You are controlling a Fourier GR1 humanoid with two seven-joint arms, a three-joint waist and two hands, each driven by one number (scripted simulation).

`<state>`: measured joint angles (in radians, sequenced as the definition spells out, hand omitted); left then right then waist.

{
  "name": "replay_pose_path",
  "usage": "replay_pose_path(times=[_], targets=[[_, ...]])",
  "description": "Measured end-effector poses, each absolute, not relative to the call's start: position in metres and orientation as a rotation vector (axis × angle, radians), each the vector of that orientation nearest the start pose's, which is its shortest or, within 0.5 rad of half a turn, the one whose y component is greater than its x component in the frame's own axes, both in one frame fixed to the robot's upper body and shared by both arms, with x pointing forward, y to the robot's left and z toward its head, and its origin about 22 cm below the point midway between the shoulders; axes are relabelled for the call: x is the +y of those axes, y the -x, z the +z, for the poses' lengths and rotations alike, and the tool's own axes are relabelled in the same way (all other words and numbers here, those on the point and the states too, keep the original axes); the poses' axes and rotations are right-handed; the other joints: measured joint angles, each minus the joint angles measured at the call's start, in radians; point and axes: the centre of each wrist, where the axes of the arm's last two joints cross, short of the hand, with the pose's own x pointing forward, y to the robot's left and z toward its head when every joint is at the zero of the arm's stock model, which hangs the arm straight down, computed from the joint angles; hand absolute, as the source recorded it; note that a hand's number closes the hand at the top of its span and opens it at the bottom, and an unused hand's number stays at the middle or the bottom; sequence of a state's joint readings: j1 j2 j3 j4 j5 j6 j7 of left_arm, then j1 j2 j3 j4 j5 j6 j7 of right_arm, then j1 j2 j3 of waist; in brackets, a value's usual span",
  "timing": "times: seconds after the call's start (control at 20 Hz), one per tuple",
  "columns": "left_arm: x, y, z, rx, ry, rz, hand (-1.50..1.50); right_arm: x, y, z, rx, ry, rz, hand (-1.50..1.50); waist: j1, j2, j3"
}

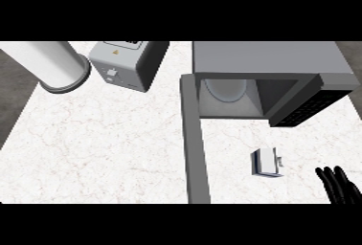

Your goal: Pick up the milk, place it into the microwave and close the microwave

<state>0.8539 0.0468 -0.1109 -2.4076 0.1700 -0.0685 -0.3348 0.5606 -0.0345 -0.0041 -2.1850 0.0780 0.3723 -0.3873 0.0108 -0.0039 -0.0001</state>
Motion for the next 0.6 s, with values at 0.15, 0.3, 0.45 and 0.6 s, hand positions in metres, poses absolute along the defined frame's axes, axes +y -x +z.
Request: replay_pose_path(times=[0.15,0.3,0.45,0.6], targets=[[0.258,-0.043,0.088,-1.967,-0.083,0.157,-1.50,-0.266,-0.120,0.049,-1.989,-0.004,0.309,-1.50,0.004,0.000,0.000],[0.261,-0.035,0.085,-1.970,-0.083,0.158,-1.50,-0.261,-0.135,0.036,-1.975,0.011,0.324,-1.50,0.006,0.001,0.000],[0.267,-0.027,0.080,-1.972,-0.084,0.164,-1.50,-0.269,-0.149,0.025,-1.961,0.037,0.342,-1.50,0.006,0.001,0.000],[0.273,-0.020,0.080,-1.973,-0.082,0.161,-1.50,-0.269,-0.162,0.012,-1.944,0.068,0.357,-1.50,0.007,0.001,0.000]])
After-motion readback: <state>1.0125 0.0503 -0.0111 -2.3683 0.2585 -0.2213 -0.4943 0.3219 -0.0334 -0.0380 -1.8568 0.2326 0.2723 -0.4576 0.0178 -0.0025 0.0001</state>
